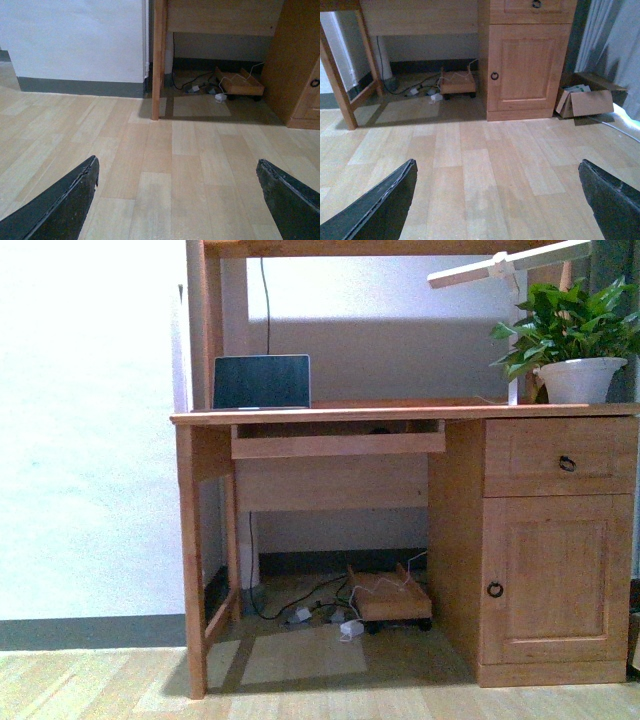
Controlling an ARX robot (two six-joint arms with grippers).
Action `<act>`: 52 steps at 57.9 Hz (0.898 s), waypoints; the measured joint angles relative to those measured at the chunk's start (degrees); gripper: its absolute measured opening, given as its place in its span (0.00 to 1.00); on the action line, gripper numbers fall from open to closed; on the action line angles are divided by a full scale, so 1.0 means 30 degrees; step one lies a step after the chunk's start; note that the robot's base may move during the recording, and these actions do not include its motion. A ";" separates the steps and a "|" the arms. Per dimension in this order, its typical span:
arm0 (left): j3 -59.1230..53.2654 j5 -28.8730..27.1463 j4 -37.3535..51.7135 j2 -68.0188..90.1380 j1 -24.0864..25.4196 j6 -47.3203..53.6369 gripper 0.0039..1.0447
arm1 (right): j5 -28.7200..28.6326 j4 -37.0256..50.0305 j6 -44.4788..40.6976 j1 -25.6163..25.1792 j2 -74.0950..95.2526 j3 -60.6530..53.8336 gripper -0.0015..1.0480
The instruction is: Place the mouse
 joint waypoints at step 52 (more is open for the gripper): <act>0.0000 0.0000 0.0000 0.0000 0.0000 0.0000 0.93 | 0.0000 0.0000 0.0000 0.0000 0.0000 0.0000 0.93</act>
